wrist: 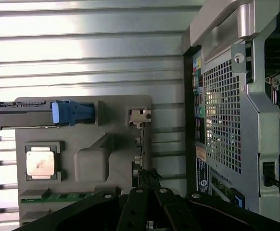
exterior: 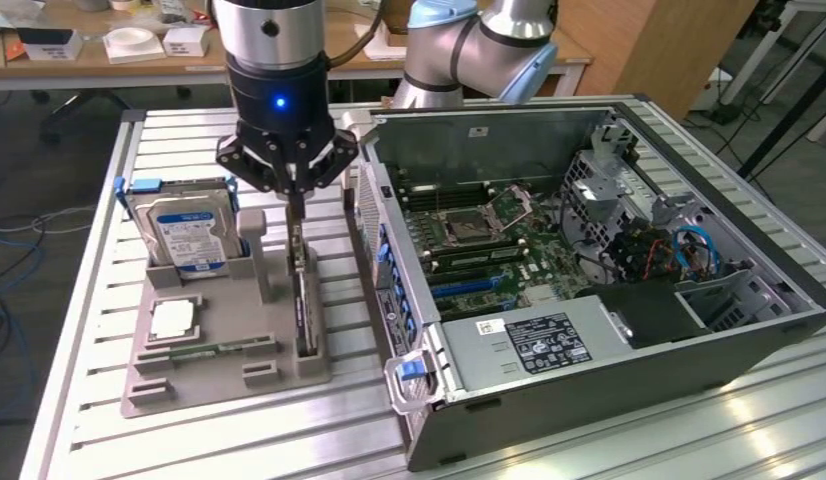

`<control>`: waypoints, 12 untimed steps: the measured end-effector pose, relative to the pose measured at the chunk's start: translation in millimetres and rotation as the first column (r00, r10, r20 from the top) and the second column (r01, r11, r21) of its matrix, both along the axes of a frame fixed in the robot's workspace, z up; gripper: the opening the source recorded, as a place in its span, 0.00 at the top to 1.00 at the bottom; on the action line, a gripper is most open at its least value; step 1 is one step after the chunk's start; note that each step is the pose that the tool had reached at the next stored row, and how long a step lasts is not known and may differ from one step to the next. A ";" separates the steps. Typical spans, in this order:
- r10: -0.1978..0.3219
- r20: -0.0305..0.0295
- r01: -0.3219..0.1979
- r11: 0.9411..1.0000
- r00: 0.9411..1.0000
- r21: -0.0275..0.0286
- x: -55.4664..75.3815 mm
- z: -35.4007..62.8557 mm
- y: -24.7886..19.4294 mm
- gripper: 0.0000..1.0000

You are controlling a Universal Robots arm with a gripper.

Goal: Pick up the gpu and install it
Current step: 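Pick up the gpu and move the gpu toward the slot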

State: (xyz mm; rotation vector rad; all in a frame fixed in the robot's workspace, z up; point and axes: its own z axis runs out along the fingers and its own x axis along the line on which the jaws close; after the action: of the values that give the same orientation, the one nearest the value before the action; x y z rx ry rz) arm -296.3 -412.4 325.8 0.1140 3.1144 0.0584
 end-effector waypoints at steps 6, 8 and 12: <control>0.000 0.000 0.000 1.000 1.000 0.000 -0.3 -1.6 -0.3 0.89; 0.000 0.000 0.000 1.000 1.000 0.000 -0.3 -1.6 -0.3 0.89; 0.000 0.000 0.000 1.000 1.000 0.000 -0.3 -2.0 -0.3 0.89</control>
State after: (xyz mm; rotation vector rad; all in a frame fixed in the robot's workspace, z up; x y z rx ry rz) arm -296.6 -412.7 323.7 0.1138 3.1140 0.0585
